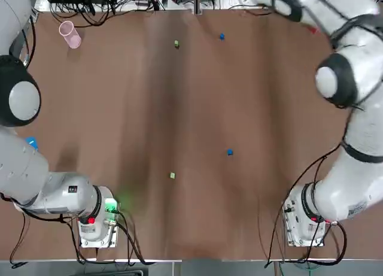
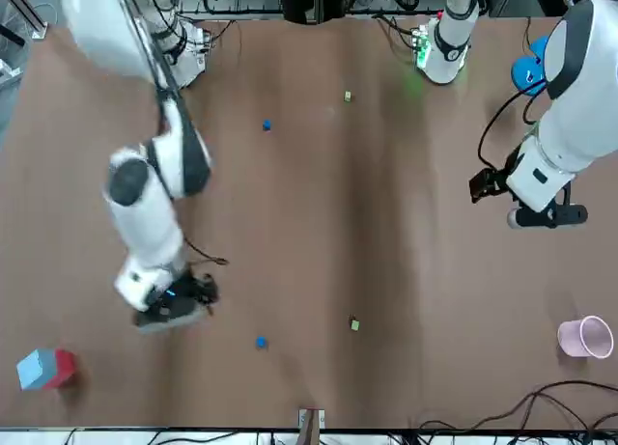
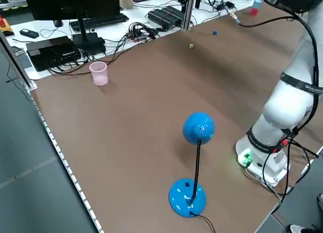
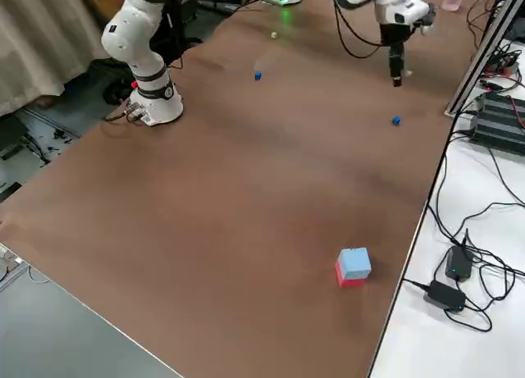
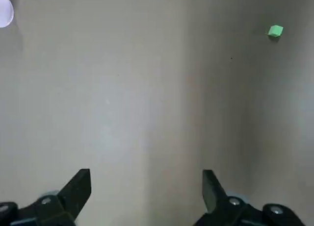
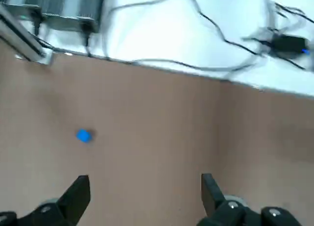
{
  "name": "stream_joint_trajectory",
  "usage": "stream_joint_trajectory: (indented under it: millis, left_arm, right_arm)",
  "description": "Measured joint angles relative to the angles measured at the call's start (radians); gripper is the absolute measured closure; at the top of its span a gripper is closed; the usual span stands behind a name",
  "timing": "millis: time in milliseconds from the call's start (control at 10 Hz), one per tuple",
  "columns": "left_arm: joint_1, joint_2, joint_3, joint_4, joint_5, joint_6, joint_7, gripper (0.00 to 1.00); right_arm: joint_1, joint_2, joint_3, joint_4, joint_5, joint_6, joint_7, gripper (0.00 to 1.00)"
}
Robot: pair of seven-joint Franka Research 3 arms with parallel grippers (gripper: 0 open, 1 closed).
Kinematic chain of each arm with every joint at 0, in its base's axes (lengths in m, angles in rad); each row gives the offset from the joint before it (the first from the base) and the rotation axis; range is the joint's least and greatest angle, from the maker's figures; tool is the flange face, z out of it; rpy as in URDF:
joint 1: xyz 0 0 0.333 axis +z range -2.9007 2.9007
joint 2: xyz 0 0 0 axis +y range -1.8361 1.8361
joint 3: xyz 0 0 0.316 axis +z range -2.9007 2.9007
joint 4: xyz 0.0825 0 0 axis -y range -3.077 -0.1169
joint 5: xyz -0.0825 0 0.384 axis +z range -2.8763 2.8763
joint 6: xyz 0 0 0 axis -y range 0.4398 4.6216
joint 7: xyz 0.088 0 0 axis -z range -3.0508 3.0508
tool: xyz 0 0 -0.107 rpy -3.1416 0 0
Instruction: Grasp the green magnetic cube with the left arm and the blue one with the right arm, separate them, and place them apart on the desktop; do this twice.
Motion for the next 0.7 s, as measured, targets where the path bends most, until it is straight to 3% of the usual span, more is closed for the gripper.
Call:
stream_joint_trajectory:
  millis: [200,400,600,700]
  left_arm:
    - [0.0,0.003,0.001,0.0,-0.01,0.0,0.0,0.0]
    - [0.001,0.006,0.001,0.001,-0.011,0.0,0.0,0.0]
    - [0.001,0.009,0.002,0.002,-0.023,0.005,0.0,0.0]
    - [0.001,0.01,0.002,0.002,-0.034,0.014,0.0,0.0]
  right_arm:
    - [-0.058,-0.17,0.036,-0.077,0.02,-0.225,0.002,0.0]
    - [-0.135,-0.305,0.062,-0.098,0.095,-0.426,-0.065,0.0]
    - [-0.184,-0.396,0.043,-0.114,0.133,-0.573,-0.131,0.0]
    - [-0.183,-0.416,0.017,-0.131,0.138,-0.593,-0.144,0.0]
